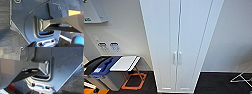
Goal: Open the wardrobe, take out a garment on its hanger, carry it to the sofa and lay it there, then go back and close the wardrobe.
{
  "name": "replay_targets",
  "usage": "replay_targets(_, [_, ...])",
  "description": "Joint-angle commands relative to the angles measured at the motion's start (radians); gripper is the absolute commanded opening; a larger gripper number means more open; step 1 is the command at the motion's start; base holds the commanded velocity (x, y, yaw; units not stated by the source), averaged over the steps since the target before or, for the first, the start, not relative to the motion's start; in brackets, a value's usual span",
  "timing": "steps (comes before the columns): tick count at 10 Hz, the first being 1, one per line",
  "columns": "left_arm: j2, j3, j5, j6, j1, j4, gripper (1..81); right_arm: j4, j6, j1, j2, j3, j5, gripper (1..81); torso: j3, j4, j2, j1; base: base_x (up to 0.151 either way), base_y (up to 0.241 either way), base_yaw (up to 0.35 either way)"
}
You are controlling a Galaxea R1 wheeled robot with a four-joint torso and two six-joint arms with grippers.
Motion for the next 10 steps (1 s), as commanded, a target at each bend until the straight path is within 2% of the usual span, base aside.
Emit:
replay_targets(1, [-0.017,0.014,0.057,0.003,-0.004,0.013,81.1,0.004,0.001,0.009,-0.006,-0.003,-0.071,81.1,0.000,0.000,0.000,0.000,0.071,0.000,0.000])
replay_targets(10, [-0.014,0.016,0.055,0.003,-0.006,0.011,81.1,0.003,-0.005,0.017,-0.003,-0.009,-0.069,81.1,0.000,0.000,0.000,0.001,0.092,0.000,0.000])
